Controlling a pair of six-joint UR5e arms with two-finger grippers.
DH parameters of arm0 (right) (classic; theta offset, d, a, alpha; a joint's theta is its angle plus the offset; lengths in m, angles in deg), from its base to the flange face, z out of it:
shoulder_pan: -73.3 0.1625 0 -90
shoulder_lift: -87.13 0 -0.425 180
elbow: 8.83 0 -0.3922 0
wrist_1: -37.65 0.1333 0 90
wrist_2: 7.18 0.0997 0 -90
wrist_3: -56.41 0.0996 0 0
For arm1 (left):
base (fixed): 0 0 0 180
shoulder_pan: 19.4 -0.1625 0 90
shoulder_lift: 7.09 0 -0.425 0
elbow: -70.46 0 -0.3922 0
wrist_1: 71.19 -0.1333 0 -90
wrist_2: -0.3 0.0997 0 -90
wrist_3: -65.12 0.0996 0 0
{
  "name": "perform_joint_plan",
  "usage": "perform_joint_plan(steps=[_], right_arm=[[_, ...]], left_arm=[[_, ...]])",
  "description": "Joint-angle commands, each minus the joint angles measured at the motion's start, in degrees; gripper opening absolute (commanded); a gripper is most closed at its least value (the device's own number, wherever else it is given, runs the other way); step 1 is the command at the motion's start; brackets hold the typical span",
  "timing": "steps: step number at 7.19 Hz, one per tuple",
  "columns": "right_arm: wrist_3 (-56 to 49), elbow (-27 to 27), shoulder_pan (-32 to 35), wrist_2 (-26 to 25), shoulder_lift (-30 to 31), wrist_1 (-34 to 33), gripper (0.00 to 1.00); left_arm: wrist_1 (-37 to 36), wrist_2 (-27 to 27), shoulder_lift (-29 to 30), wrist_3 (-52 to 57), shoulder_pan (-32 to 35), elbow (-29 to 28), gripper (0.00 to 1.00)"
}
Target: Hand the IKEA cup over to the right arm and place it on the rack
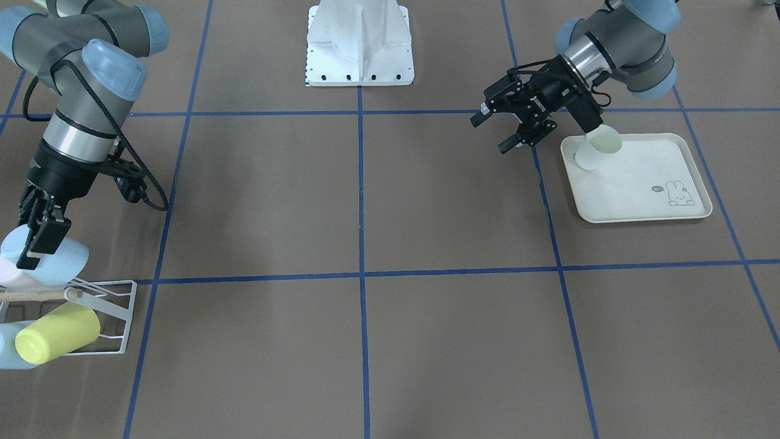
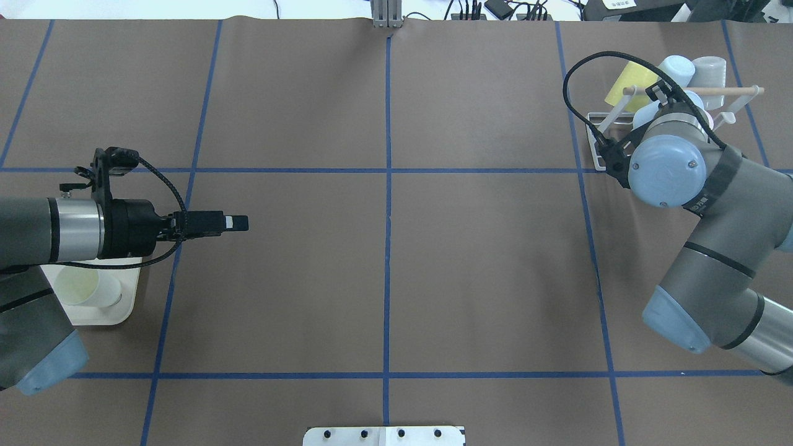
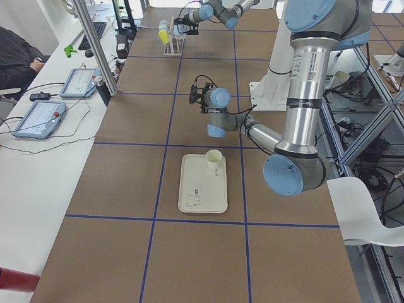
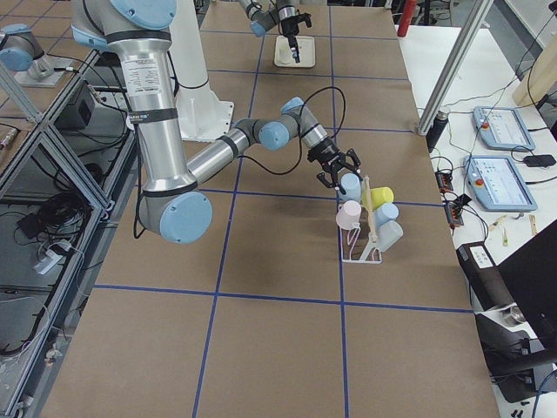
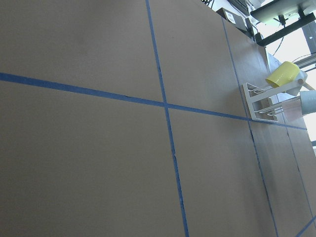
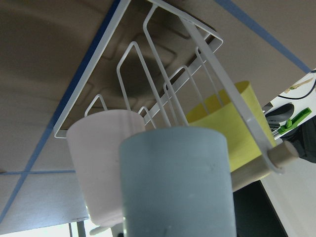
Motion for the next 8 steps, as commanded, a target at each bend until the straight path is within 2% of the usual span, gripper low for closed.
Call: perform_joint_plan(steps=[1,3,5,6,8], right_arm=[[0.0,-0.32,-0.05,0.0,-0.18,0.01,0.41],[0.0,-0.85,-0.22,-0.09,-0.27,0.1,0.46],[1.13,-0.94,-0.31,-0.09,-0.27,0.1,0.64],[1.93,-1.37,-0.57,-0.26,-0.27,0.1,0.7],[2.02,-1.81,-0.66,-0.44,-1.05,0.1,0.73]], left_arm=[[0.0,0.0,0.07,0.0,-0.09,0.0,1.0],[0.0,-0.09,0.16,0.09,-0.09,-0.09,1.0],[0.0,-0.09,0.42,0.09,-0.09,-0.09,1.0],[0.0,-0.09,0.42,0.09,-0.09,0.0,1.0],[0.0,-0.09,0.42,0.09,-0.09,-0.09,1.0]])
